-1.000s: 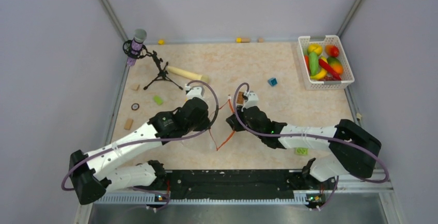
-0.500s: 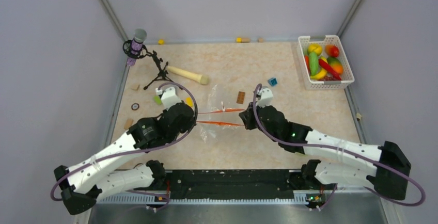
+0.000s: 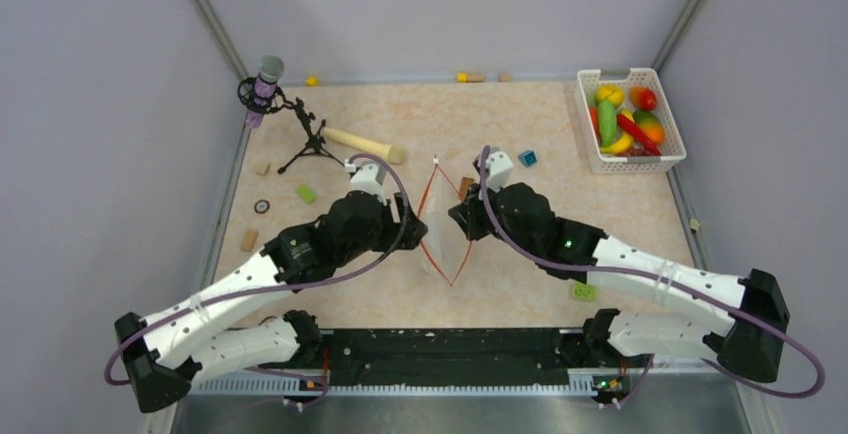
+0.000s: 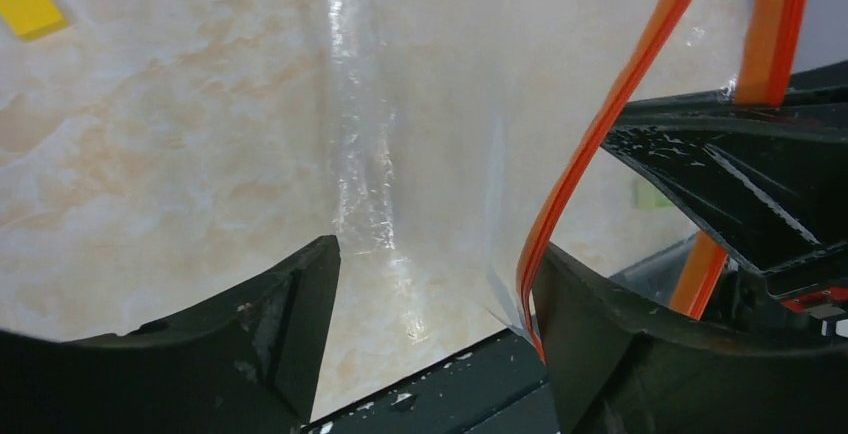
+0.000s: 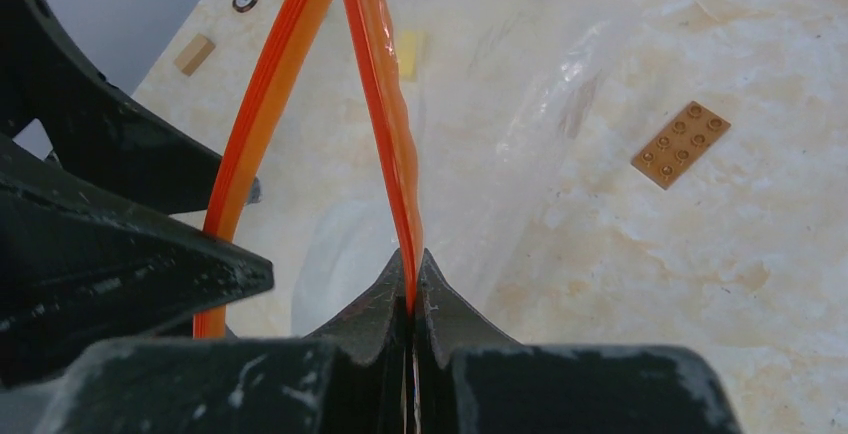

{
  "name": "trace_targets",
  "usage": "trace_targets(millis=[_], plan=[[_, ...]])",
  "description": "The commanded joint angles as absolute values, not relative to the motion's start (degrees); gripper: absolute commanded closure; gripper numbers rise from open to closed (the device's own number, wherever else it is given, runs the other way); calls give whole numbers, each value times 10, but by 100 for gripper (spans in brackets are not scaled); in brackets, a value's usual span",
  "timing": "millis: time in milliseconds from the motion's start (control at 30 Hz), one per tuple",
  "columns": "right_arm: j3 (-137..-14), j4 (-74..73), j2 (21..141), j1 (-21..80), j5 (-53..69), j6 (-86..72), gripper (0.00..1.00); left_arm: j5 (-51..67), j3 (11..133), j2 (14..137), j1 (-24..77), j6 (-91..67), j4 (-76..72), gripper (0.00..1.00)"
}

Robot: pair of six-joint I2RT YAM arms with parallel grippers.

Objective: Place the food in the zip-top bag and seal the zipper
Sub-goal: Open the zipper of the food storage bag.

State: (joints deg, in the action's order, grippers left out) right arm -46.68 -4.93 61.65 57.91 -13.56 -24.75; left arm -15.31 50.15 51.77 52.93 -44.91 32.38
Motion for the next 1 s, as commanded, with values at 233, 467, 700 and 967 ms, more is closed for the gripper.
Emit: trace_targets(millis=[233, 467, 700, 967], plan=[[-559, -76, 686, 600, -162, -250, 100, -94, 551, 588, 527, -416, 227, 22], [-563, -126, 669, 600, -263, -195, 100, -180, 560, 571, 527, -428, 340, 100], [-545, -259, 648, 497, -368, -218, 100, -309, 558, 499, 528, -467, 500, 100], [-490, -157, 627, 461, -203, -130, 88, -361, 512, 448, 527, -457, 476, 100]])
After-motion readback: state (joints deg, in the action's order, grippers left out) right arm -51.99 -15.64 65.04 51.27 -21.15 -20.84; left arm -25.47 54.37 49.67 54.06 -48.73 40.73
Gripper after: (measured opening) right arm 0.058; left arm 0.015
